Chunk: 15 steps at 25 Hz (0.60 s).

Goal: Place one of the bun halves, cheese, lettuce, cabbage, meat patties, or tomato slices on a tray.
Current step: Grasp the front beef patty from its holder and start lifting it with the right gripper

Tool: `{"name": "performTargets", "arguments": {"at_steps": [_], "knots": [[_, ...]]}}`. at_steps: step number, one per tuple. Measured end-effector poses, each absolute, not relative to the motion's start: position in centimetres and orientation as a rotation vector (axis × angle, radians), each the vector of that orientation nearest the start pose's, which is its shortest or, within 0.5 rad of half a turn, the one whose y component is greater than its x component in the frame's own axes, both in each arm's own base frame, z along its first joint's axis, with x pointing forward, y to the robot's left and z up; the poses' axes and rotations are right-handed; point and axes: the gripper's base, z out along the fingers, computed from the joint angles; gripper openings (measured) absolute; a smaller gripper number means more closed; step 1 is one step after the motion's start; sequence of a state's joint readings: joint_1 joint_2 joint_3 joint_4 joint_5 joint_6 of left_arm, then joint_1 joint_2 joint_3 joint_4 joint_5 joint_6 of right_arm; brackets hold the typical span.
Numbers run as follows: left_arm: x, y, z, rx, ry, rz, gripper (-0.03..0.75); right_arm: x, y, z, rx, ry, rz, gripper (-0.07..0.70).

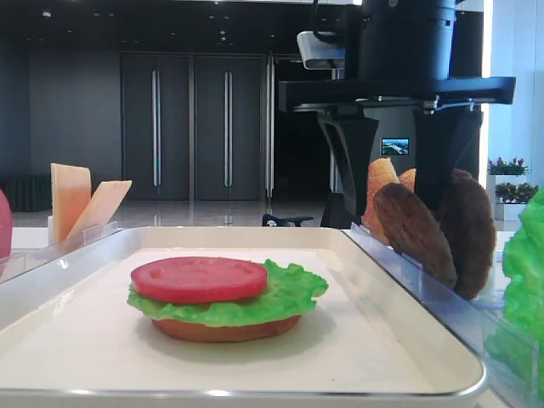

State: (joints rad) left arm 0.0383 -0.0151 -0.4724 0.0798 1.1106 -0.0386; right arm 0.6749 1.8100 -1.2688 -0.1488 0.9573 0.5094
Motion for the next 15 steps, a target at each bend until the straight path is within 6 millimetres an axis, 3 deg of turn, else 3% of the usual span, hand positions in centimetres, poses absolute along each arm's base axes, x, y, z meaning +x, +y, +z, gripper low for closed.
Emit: {"name": "performTargets", "arguments": {"at_steps": [9,15], "knots": [[-0.66,0.63,26.58,-0.086,2.104,0.096,0.643,28.52,21.23,19.82,-0.372,2.943,-0.081,0.355],[-0.66,0.63,26.58,-0.086,2.104,0.096,0.643,28.59,21.09,19.83,-0.386,2.935,-0.107,0.194]]}}
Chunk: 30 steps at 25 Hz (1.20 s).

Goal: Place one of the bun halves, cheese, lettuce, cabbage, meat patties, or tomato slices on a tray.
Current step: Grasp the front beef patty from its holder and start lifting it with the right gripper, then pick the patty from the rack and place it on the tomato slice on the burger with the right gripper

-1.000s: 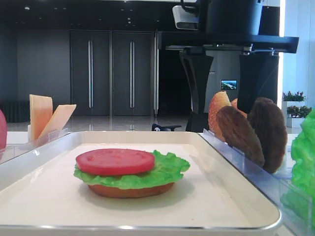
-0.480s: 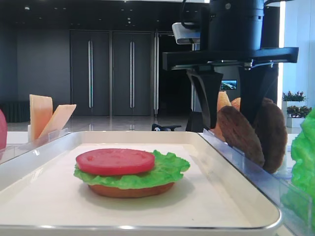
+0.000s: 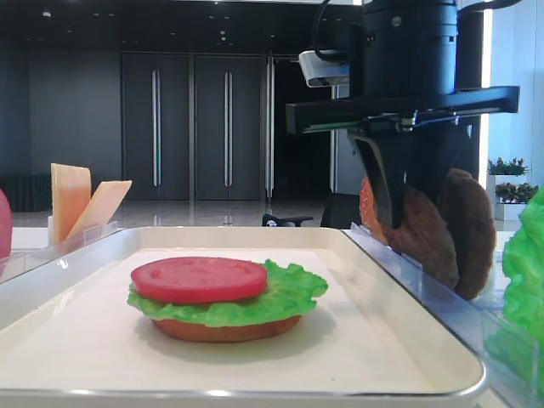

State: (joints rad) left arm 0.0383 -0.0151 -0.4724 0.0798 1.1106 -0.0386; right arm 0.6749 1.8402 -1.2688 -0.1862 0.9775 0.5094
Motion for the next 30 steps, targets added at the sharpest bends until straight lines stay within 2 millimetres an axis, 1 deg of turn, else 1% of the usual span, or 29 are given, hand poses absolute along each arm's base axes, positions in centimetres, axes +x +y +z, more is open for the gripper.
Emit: {"name": "performTargets", "arguments": {"at_steps": [3,7,10,12,16,18,23,27,30], "knots": [[-0.7,0.6,26.6,-0.086,2.104,0.096,0.643,28.6,21.0,19.8,-0.393,2.936,-0.128,0.155],[-0.7,0.6,26.6,-0.086,2.104,0.096,0.643,28.6,20.9,19.9,-0.397,2.933,-0.138,0.154],[-0.7,0.6,26.6,-0.086,2.104,0.096,0.643,28.5,20.8,20.4,-0.394,2.926,-0.134,0.146],[-0.7,0.6,26.6,-0.086,2.104,0.096,0.643,28.3,20.6,21.3,-0.388,2.908,-0.117,0.145],[-0.7,0.6,26.6,-0.086,2.104,0.096,0.643,27.5,20.1,24.2,-0.363,2.844,-0.038,0.139],[-0.7,0.6,26.6,-0.086,2.104,0.096,0.643,27.0,19.8,25.8,-0.342,2.817,0.016,0.139],[-0.7,0.6,26.6,-0.086,2.104,0.096,0.643,25.3,19.1,28.9,-0.324,2.789,0.129,0.139],[-0.7,0.6,26.6,-0.086,2.104,0.096,0.643,23.6,19.2,30.9,-0.39,2.779,0.308,0.139],[-0.7,0.6,26.6,-0.086,2.104,0.096,0.643,22.7,20.0,31.9,-0.477,2.738,0.504,0.139]]}}
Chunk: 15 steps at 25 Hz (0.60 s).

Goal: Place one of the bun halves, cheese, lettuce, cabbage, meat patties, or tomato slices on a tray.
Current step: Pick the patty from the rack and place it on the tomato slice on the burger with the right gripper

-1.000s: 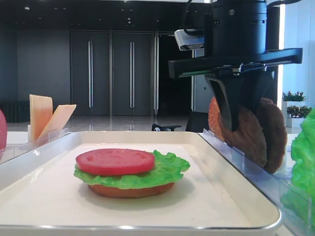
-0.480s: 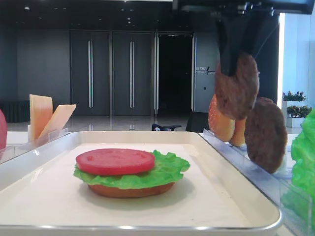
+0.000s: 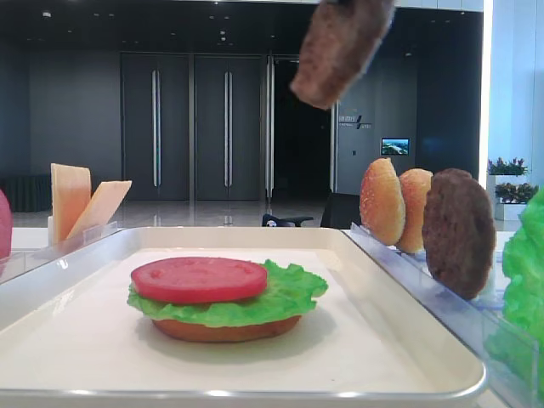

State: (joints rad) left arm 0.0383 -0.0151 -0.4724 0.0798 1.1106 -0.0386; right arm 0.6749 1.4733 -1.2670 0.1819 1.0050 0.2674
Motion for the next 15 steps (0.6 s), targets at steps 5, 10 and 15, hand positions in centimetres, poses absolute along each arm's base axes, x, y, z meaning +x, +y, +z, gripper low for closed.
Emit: {"name": "performTargets", "arguments": {"at_steps": [5,10,15], "knots": [[-0.7,0.6,26.6,-0.086,2.104,0.096,0.643,22.0,21.6,32.0,-0.611,2.631,0.798,0.138],[-0.7,0.6,26.6,-0.086,2.104,0.096,0.643,22.0,22.1,30.5,-0.593,2.533,1.032,0.138],[-0.7,0.6,26.6,-0.086,2.104,0.096,0.643,22.4,21.5,28.3,-0.539,2.435,1.2,0.138]]}}
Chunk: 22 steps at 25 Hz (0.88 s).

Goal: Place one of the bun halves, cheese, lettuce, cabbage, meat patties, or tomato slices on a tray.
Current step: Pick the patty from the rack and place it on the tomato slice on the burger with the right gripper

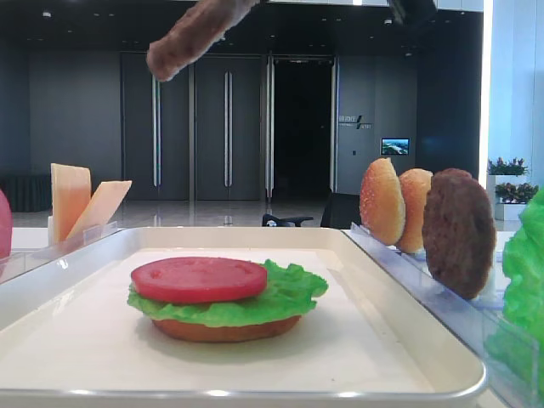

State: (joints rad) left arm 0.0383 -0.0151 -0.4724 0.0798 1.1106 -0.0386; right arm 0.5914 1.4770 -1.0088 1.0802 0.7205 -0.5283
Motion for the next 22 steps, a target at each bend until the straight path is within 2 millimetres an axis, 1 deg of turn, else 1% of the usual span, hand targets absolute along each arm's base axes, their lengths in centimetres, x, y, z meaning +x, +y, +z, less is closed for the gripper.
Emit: {"name": "performTargets", "arguments": {"at_steps": [3,11,15,22], "knots": [[-0.7,0.6,26.6,-0.086,2.104,0.096,0.643,23.0,21.5,26.9,-0.492,2.427,1.245,0.138],[-0.7,0.6,26.6,-0.086,2.104,0.096,0.643,24.3,22.4,22.6,-0.482,2.555,1.272,0.138],[-0.7,0.6,26.6,-0.086,2.104,0.096,0.643,24.7,22.8,21.1,-0.483,2.583,1.279,0.138],[-0.7,0.6,26.6,-0.086,2.104,0.096,0.643,25.4,22.9,19.3,-0.477,2.613,1.284,0.138]]}}
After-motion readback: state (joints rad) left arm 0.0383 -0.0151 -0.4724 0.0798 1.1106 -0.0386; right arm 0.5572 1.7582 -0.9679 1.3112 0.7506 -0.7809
